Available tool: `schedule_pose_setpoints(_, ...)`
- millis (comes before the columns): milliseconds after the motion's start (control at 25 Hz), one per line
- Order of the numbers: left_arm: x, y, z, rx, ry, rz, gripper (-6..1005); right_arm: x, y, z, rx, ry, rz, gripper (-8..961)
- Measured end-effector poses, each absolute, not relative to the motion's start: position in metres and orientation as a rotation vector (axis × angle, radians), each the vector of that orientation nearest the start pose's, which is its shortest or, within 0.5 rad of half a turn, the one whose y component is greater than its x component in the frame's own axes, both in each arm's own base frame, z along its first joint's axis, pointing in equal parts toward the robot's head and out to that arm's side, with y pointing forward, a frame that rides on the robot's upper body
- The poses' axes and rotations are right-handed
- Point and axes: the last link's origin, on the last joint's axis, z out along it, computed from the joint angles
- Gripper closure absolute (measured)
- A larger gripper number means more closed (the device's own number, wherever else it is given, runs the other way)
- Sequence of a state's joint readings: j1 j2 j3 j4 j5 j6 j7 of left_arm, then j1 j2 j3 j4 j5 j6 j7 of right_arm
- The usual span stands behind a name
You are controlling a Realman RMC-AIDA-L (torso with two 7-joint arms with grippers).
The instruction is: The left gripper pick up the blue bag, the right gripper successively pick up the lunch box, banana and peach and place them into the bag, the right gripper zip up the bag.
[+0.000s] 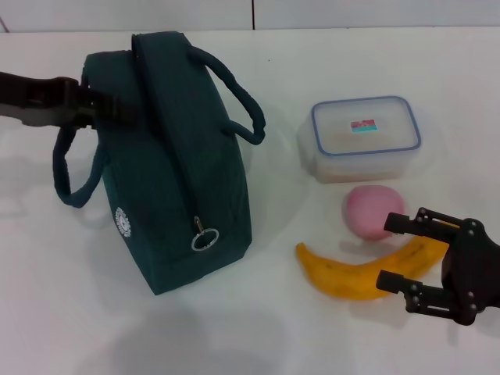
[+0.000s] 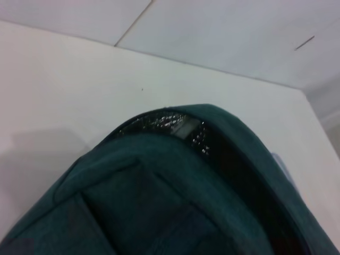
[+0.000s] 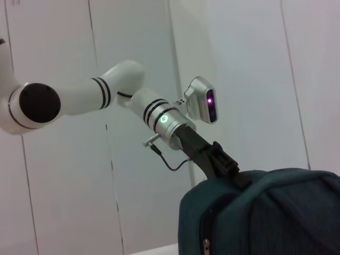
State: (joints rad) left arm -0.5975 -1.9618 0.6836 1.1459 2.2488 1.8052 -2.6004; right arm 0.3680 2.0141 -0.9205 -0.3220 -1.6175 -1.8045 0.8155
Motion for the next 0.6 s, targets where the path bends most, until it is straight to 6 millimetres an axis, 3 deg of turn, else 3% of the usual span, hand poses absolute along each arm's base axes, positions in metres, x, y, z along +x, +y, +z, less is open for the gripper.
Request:
schedule_pose_setpoints(160, -0.2299, 0.3536, 0.1059, -2.382, -1.674, -0.365, 392, 0.2813, 0.2407, -0.0156, -2.679, 0.254, 1.150, 229)
schedule_pose_setpoints(280, -0.2299, 0.3548, 0.1047, -2.375, -1.691, -0.351, 632, 0.2798, 0.2412, -0.0165, -2.681, 0.256, 1.160, 229)
schedule_pose_setpoints(600, -0.2262, 0.3579, 0.1061, -2.376, -1.692, -0.366, 801, 0.2764, 0.2463, -0.0101, -2.614, 0.340, 1.233, 228)
